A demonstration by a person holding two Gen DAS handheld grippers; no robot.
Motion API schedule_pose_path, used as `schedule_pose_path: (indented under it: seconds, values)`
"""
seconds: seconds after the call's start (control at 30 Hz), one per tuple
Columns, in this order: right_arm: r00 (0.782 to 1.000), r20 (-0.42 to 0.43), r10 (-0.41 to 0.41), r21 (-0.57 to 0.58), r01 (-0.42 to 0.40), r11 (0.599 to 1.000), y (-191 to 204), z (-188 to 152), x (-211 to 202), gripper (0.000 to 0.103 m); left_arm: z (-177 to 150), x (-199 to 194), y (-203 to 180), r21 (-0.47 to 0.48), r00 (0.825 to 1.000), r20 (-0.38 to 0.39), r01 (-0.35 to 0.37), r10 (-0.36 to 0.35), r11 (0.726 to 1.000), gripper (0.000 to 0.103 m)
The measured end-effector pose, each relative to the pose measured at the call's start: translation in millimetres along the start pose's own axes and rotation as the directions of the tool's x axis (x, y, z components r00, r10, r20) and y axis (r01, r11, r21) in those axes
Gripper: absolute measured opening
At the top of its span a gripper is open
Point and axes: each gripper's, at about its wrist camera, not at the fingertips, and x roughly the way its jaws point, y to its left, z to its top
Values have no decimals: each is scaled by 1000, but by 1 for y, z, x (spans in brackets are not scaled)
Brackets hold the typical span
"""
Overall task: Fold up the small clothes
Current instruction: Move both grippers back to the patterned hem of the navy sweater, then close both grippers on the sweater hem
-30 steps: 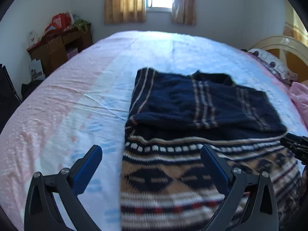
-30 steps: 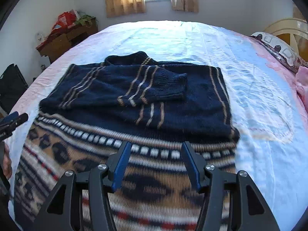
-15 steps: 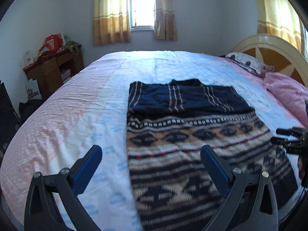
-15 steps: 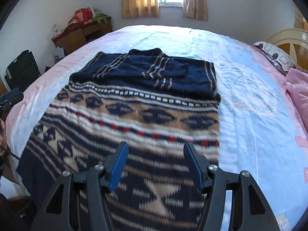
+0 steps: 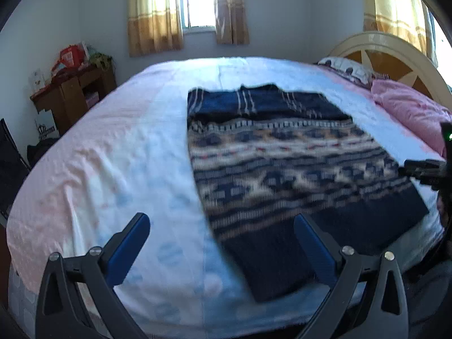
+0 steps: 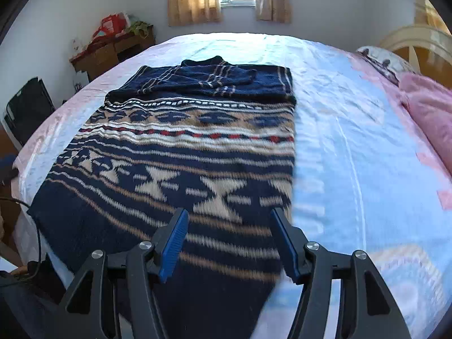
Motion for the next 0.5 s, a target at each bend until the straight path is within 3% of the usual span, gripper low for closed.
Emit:
schedule_pose_path:
  seconds: [0.17, 0.33, 0.5]
  values:
    - [1000, -6, -2, 60, 2, 998, -14, -22, -9, 61, -23, 25, -12, -7, 996, -87, 24, -25, 1000, 103]
    - [1000, -7, -13, 117, 14, 993, -26, -41, -18, 61, -36, 35, -24, -15, 986, -130, 101, -102, 995, 92]
    - [1000, -19, 8, 124, -6, 992, -23, -55, -24, 61, -41, 39, -19, -88, 973, -148, 163, -175, 983, 82]
